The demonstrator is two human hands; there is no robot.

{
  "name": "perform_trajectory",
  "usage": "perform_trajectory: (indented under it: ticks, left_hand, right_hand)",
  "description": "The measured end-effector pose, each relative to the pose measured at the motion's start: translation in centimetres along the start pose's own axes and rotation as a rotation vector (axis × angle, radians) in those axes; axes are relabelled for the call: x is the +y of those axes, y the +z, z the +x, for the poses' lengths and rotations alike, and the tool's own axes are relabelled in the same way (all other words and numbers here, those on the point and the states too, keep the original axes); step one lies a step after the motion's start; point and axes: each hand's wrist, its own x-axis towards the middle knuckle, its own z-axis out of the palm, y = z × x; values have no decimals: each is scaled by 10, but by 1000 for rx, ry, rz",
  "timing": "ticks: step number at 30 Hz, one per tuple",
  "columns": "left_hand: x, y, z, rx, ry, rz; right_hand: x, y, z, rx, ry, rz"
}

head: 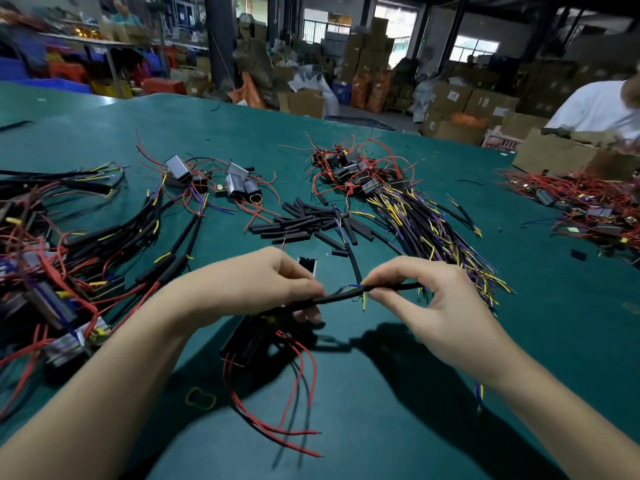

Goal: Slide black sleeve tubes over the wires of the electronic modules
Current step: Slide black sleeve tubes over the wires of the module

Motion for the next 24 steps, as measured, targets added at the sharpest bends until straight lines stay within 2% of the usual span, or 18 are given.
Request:
perform_trajectory:
  ticks: [4, 15, 20, 24]
  left_hand:
    - [-2, -4, -1, -74, 10, -33]
    - [0, 11, 10, 198, 252, -189]
    - [7, 29, 13, 258, 338, -240]
    - [6, 29, 13, 243, 290, -291]
  right_hand:
    - [0, -6, 2, -44, -70, -90]
    - [8, -17, 7, -86, -168, -280]
    - [11, -17, 9, -79, -184, -365]
    - [13, -19, 8, -69, -191, -395]
